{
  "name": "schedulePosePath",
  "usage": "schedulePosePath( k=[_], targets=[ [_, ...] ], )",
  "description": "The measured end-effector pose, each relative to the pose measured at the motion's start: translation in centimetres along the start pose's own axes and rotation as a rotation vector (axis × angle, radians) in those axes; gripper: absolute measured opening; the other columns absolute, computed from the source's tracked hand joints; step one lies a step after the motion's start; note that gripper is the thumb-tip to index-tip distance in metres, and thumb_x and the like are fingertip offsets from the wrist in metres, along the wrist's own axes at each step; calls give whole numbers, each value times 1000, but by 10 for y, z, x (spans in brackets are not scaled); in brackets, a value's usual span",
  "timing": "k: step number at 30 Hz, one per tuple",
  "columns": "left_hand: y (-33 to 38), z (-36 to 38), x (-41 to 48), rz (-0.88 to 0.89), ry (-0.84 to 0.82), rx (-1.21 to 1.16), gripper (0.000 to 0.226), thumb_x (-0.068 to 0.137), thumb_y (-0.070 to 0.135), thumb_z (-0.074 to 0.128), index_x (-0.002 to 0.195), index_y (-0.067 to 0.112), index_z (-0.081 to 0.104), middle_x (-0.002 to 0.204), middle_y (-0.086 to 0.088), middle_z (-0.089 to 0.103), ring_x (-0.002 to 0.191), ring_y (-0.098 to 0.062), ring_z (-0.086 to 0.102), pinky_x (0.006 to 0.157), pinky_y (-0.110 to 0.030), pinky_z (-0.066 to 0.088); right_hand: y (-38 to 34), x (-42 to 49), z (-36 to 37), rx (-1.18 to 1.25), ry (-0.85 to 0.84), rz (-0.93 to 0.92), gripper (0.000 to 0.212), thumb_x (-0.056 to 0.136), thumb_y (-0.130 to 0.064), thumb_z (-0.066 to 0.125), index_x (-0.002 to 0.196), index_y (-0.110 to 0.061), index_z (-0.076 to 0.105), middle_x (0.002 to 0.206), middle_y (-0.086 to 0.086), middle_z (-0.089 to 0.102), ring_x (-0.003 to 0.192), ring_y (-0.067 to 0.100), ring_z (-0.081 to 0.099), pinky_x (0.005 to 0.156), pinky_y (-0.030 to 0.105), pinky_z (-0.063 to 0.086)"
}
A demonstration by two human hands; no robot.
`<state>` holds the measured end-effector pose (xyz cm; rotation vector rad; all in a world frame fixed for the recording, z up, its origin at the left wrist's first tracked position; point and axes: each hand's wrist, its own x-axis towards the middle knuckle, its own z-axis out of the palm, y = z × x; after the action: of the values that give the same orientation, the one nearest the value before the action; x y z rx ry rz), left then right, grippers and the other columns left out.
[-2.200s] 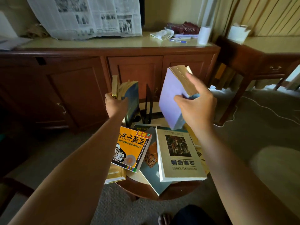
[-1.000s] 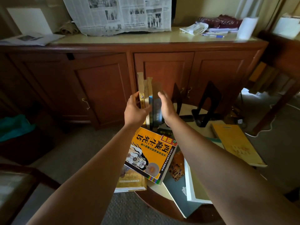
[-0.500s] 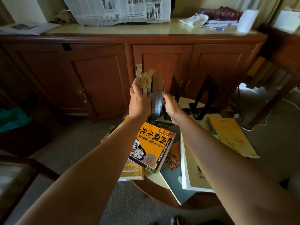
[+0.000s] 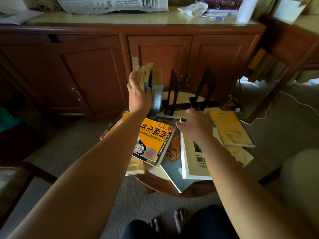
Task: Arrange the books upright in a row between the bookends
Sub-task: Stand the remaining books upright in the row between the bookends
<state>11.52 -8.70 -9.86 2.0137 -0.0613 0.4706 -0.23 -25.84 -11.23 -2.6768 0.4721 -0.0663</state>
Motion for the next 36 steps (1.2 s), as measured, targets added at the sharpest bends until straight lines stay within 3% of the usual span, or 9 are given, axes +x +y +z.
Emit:
schedulePosePath(
  k=[2, 6, 14, 18, 29, 31, 33, 34, 36],
  targets=[
    [1, 1, -1, -23, 4, 1, 75, 96, 4, 60, 157, 24, 23, 158, -14, 37, 108, -13, 48, 82, -30, 47, 21, -8, -3, -24, -12, 164, 84, 88, -63, 61, 153, -17, 33, 152, 18, 42, 140, 41, 40, 108, 55, 44],
    [4, 3, -3, -47, 18, -21, 78, 94, 2, 59, 158, 26, 22, 156, -12, 38, 111, -15, 50, 83, -30, 47, 57, -10, -15, -13, -110, 419, 96, 82, -74, 59, 152, -15, 29, 146, 21, 42, 134, 43, 41, 108, 58, 39],
    [5, 7, -7, -61, 37, -40, 81, 92, 0, 59, 159, 25, 22, 156, -12, 38, 120, -22, 54, 82, -30, 47, 70, -26, 5, -39, -270, 530, 128, 68, -98, 40, 158, -10, 15, 162, 22, 18, 145, 47, 30, 112, 62, 37],
    [3, 7, -5, -61, 36, -36, 81, 91, 2, 58, 158, 26, 22, 151, -12, 41, 108, -14, 48, 75, -31, 47, 71, -26, 4, 16, -202, 596, 138, 62, -98, 54, 158, -9, 8, 163, 26, 8, 146, 50, 25, 112, 68, 34],
    [3, 7, -4, -47, 34, -30, 80, 89, 3, 58, 157, 25, 23, 149, -13, 43, 116, -26, 56, 74, -32, 49, 78, -24, 2, 159, -171, 672, 161, 44, -94, 71, 159, -7, 1, 159, 22, 31, 147, 49, 27, 119, 66, 15],
    [3, 6, -5, -36, 29, -32, 79, 89, 1, 58, 157, 23, 24, 149, -14, 42, 119, -28, 56, 77, -31, 48, 76, -23, -3, 258, -117, 671, 146, 36, -87, 81, 151, -9, 37, 137, 15, 58, 131, 43, 51, 113, 63, 31],
    [3, 6, -5, -35, 23, -24, 79, 90, 1, 58, 157, 23, 24, 150, -14, 42, 121, -28, 56, 78, -28, 47, 75, -23, -12, 395, -44, 573, 90, 42, -66, 93, 111, -13, 69, 98, 4, 74, 91, 29, 72, 91, 50, 55],
    [3, 5, -5, -42, 20, -21, 79, 91, 2, 59, 158, 24, 23, 151, -13, 41, 123, -27, 56, 79, -29, 47, 74, -24, -19, 475, -31, 527, 60, 57, -48, 95, 98, -12, 71, 89, 4, 75, 79, 24, 72, 78, 42, 59],
    [3, 4, -5, -49, 15, -21, 79, 93, 3, 60, 158, 25, 22, 153, -13, 40, 126, -28, 55, 83, -29, 47, 68, -23, -35, 553, -47, 481, 35, 72, -25, 91, 96, -9, 70, 92, 7, 75, 75, 24, 73, 66, 37, 60]
  ],
)
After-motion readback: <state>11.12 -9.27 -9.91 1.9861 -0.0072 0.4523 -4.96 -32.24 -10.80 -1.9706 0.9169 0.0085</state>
